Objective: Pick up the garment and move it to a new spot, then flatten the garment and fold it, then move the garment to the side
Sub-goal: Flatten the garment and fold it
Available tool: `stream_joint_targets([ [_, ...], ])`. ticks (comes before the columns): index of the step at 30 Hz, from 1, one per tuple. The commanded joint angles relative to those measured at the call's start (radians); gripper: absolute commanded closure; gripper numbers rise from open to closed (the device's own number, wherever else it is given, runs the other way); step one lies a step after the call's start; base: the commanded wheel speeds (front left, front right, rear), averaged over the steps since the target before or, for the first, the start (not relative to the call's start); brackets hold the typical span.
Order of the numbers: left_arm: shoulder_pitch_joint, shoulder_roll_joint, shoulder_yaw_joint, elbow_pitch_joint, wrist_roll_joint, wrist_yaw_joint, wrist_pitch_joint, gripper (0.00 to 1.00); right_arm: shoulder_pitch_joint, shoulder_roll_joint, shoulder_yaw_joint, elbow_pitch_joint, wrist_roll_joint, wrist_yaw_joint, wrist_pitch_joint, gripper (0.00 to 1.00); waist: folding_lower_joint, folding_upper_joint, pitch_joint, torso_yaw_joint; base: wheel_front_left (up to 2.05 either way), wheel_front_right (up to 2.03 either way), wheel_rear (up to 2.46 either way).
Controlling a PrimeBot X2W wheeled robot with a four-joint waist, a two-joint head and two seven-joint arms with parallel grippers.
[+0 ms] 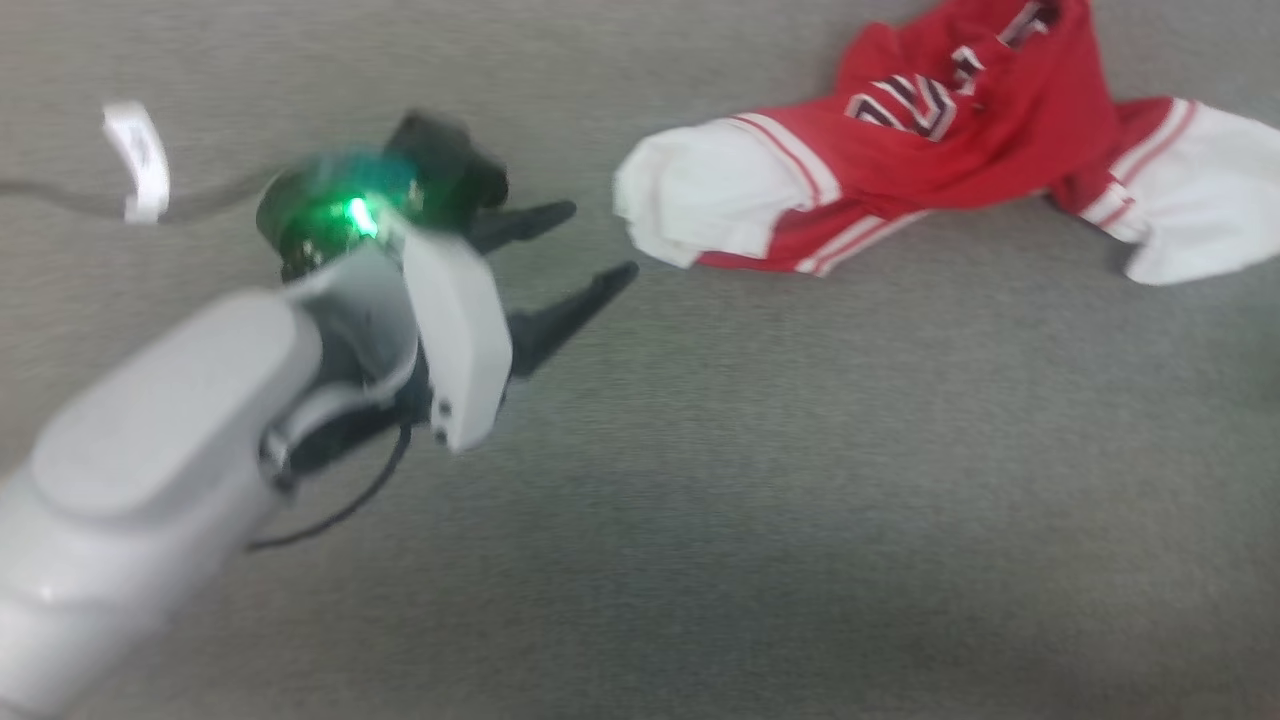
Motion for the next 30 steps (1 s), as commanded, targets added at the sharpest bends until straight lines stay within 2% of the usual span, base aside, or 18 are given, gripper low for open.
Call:
stream_joint_targets([
  [1,-0.056,0.002,-0.033,0.024,-0.057,-0.002,0.044,0.0,0.012,0.036,-0.014,-0.035,-0.024,0.0,0.011,0.0,0.0,-0.0001,0.032,-0.049,0.0,0.0,0.0],
  [4,-0.15,0.001,-0.08,0.097,-0.134,-0.002,0.103,0.0,0.021,0.094,-0.029,-0.097,-0.063,0.0,0.034,0.0,0.0,-0.0001,0.051,-0.084,0.0,0.0,0.0],
  [8,-0.234,-0.009,-0.143,0.218,-0.17,-0.002,0.144,0.0,0.016,0.156,-0.032,-0.158,-0.098,0.0,0.062,0.0,0.0,-0.0001,0.068,-0.124,0.0,0.0,0.0],
  [14,-0.279,-0.017,-0.201,0.338,-0.22,-0.002,0.157,0.0,0.01,0.201,-0.031,-0.198,-0.127,0.0,0.079,0.0,0.0,-0.0001,0.08,-0.155,0.0,0.0,0.0],
  [15,-0.281,-0.021,-0.215,0.35,-0.231,-0.002,0.156,0.15,0.012,0.207,-0.034,-0.203,-0.131,0.0,0.081,0.0,0.0,-0.0001,0.081,-0.157,0.0,0.0,0.0],
  [16,-0.276,-0.025,-0.22,0.359,-0.261,-0.002,0.149,0.65,0.016,0.213,-0.034,-0.207,-0.132,0.0,0.082,0.0,0.0,-0.0001,0.08,-0.158,0.0,0.0,0.0],
  [17,-0.271,-0.029,-0.214,0.367,-0.286,-0.002,0.143,0.98,0.021,0.216,-0.036,-0.211,-0.137,0.0,0.084,0.0,0.0,-0.0001,0.079,-0.158,0.0,0.0,0.0],
  [20,-0.281,-0.017,-0.222,0.358,-0.339,-0.002,0.128,1.0,0.031,0.221,-0.048,-0.223,-0.145,0.0,0.084,0.0,0.0,-0.0001,0.074,-0.151,0.0,0.0,0.0],
  [24,-0.263,0.03,-0.216,0.311,-0.407,-0.002,0.098,1.0,0.039,0.221,-0.057,-0.243,-0.151,0.0,0.083,0.0,0.0,-0.0001,0.053,-0.13,0.0,0.0,0.0],
  [30,-0.123,0.185,-0.203,0.152,-0.546,-0.002,0.077,1.0,0.057,0.224,-0.061,-0.249,-0.16,0.0,0.095,0.0,0.0,-0.0001,0.013,-0.094,0.0,0.0,0.0],
])
